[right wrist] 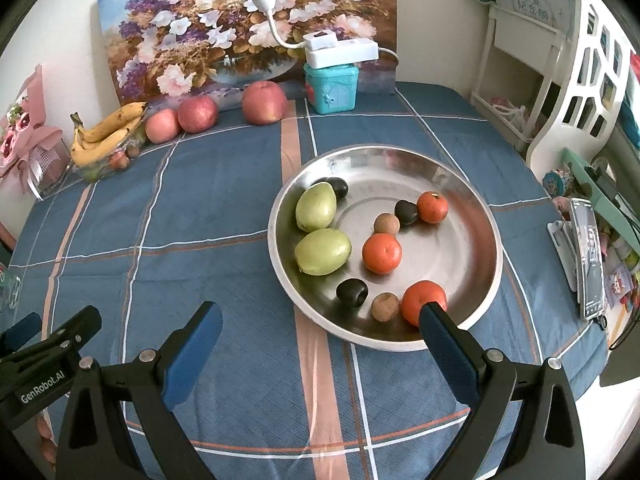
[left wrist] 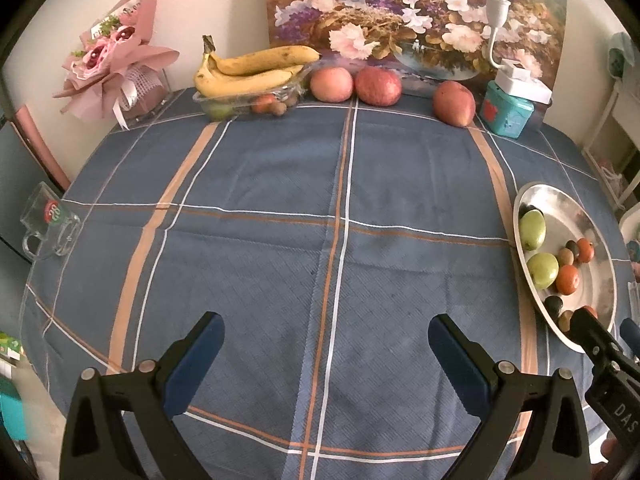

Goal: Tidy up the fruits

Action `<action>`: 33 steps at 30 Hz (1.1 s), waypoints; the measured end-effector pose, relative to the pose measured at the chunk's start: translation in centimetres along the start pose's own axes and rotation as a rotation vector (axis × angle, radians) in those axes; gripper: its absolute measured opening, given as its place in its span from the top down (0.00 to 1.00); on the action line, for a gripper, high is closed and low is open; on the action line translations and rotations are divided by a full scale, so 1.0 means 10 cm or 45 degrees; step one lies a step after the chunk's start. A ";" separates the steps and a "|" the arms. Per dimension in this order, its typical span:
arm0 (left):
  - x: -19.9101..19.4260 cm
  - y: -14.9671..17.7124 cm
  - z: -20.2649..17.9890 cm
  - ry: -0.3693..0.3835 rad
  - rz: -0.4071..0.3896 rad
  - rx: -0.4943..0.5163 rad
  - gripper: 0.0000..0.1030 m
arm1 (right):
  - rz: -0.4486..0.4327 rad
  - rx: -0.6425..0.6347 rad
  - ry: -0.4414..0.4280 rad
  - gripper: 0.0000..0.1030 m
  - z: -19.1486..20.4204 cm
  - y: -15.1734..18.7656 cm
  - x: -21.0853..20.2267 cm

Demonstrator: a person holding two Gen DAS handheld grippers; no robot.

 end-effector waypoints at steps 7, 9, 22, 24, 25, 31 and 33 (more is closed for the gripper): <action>0.00 0.00 0.01 0.004 -0.001 0.000 0.00 | 0.000 0.000 0.000 0.04 0.01 0.00 0.00; 0.00 0.00 0.01 0.003 -0.001 -0.001 0.00 | 0.000 -0.001 0.000 0.04 0.01 0.00 0.00; -0.01 0.00 0.01 0.017 0.007 -0.020 0.00 | 0.002 -0.003 0.001 0.04 0.01 0.01 0.00; -0.01 0.00 0.01 0.025 0.009 -0.021 0.00 | 0.002 -0.003 0.002 0.04 0.01 0.01 0.00; -0.01 0.01 0.00 0.027 0.009 -0.024 0.00 | 0.002 -0.003 0.002 0.04 0.01 0.01 0.00; -0.01 0.01 0.00 0.033 0.013 -0.031 0.00 | 0.002 -0.003 0.001 0.04 0.01 0.00 0.00; -0.01 0.01 -0.01 0.030 0.017 -0.036 0.00 | 0.003 -0.004 0.001 0.04 0.01 0.00 0.00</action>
Point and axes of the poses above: each gripper's, at about its wrist camera, not at the fingertips, and x roughly the way its jaws point, z to its left, y to its underside, the point moved 1 cm from there along x, roughly the way its jaws point, and after that the axes turned 7 degrees about -y, right-handed, at the moved point
